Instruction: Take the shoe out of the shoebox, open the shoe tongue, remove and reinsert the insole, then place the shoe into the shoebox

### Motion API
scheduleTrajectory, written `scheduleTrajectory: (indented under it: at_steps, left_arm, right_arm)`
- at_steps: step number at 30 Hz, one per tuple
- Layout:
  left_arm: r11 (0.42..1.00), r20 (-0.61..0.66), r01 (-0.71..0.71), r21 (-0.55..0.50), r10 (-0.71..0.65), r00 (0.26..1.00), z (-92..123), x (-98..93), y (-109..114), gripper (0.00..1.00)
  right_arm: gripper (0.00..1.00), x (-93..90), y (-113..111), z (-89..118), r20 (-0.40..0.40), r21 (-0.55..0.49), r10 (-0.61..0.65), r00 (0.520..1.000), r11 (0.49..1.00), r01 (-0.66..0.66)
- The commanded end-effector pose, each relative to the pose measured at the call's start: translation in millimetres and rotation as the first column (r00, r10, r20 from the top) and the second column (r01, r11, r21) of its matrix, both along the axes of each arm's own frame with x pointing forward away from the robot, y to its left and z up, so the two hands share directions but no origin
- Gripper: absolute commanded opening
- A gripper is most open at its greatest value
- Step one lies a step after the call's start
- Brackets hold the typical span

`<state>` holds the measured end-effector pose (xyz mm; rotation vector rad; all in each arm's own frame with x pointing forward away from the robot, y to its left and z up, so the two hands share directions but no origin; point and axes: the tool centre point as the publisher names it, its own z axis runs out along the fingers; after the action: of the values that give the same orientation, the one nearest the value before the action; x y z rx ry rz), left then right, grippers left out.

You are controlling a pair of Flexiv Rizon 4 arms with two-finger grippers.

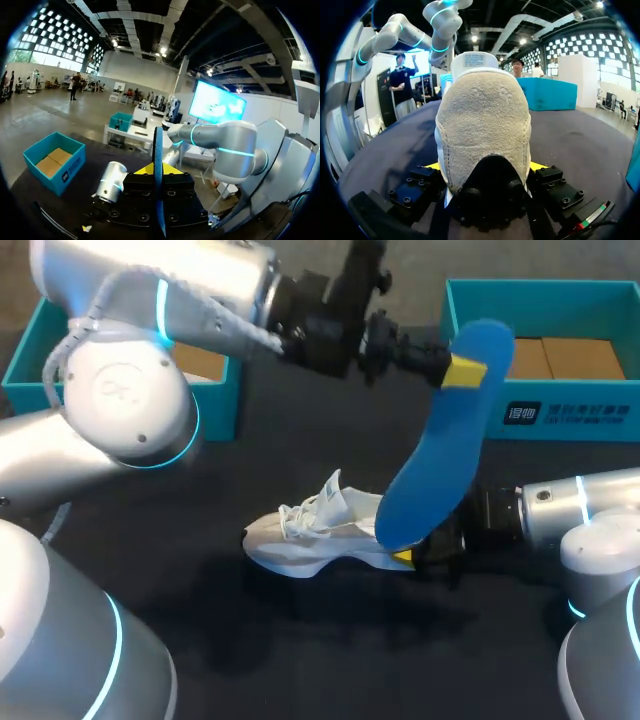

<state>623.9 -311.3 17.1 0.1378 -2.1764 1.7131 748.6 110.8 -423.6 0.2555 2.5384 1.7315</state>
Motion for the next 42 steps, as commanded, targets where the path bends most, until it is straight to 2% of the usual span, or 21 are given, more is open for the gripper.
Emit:
scheduleTrajectory:
  at_steps: [1, 4, 19, 31, 42]
  left_arm:
    - [0.999, -0.084, 0.004, -0.035, -0.007, 0.996, 12, 1.4, 6, 0.0]
    - [0.999, -0.183, 0.008, -0.032, -0.014, 0.983, 23, 6.3, 3, 0.0]
    - [0.999, -0.183, 0.008, -0.032, -0.014, 0.983, 23, 6.3, 3, 0.0]
    - [0.982, -0.307, -0.064, -0.176, 0.007, 0.952, 72, -14.5, 25, 0.0]
    - [0.978, -0.358, -0.063, -0.199, -0.013, 0.933, 102, -35.2, 45, 0.0]
  right_arm:
    - [0.0, -0.4, 1, 0, 0.0, -0.004, -0.001, 1.0, 1.0, 0.001]
    - [0.0, -0.4, 1, 0, 0.0, -0.004, -0.001, 1.0, 1.0, 0.001]
    - [0.0, -0.4, 1, 0, 0.0, -0.004, -0.001, 1.0, 1.0, 0.001]
    - [0.0, -0.4, 1, 0, 0.0, -0.004, -0.001, 1.0, 1.0, 0.001]
    - [0.0, -0.4, 1, 0, 0.0, -0.004, -0.001, 1.0, 1.0, 0.001]
